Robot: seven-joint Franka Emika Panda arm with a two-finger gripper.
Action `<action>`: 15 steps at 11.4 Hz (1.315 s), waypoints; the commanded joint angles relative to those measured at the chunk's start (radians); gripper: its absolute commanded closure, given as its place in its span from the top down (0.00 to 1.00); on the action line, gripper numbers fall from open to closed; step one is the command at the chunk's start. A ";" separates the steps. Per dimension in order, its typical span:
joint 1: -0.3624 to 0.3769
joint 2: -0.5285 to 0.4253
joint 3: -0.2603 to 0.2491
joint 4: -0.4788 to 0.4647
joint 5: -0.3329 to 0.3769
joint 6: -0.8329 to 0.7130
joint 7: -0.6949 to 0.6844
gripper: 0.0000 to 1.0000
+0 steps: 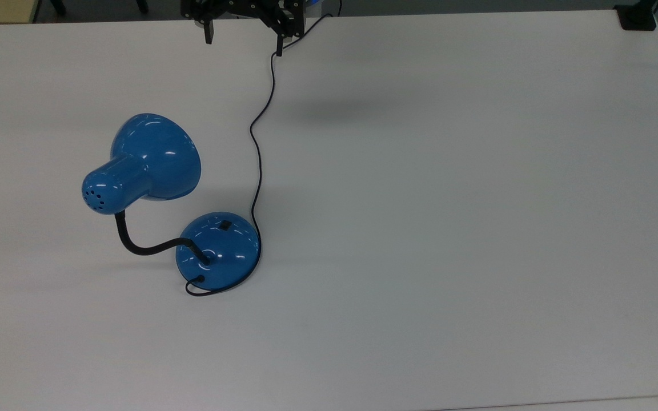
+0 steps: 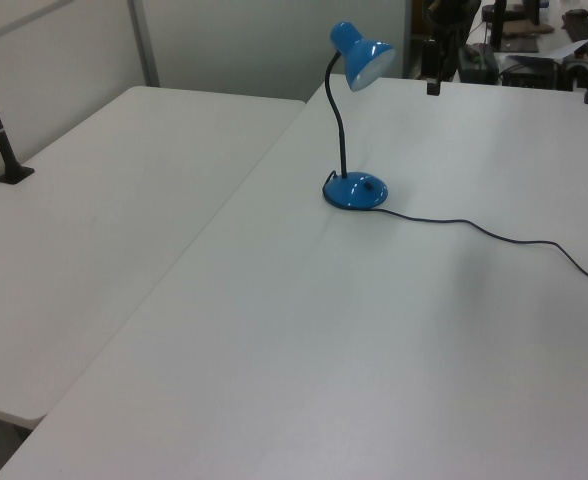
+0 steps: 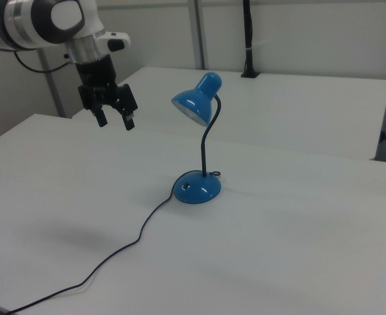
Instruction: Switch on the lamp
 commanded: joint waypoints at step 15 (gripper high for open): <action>-0.002 -0.003 -0.002 -0.006 0.024 -0.020 -0.070 0.04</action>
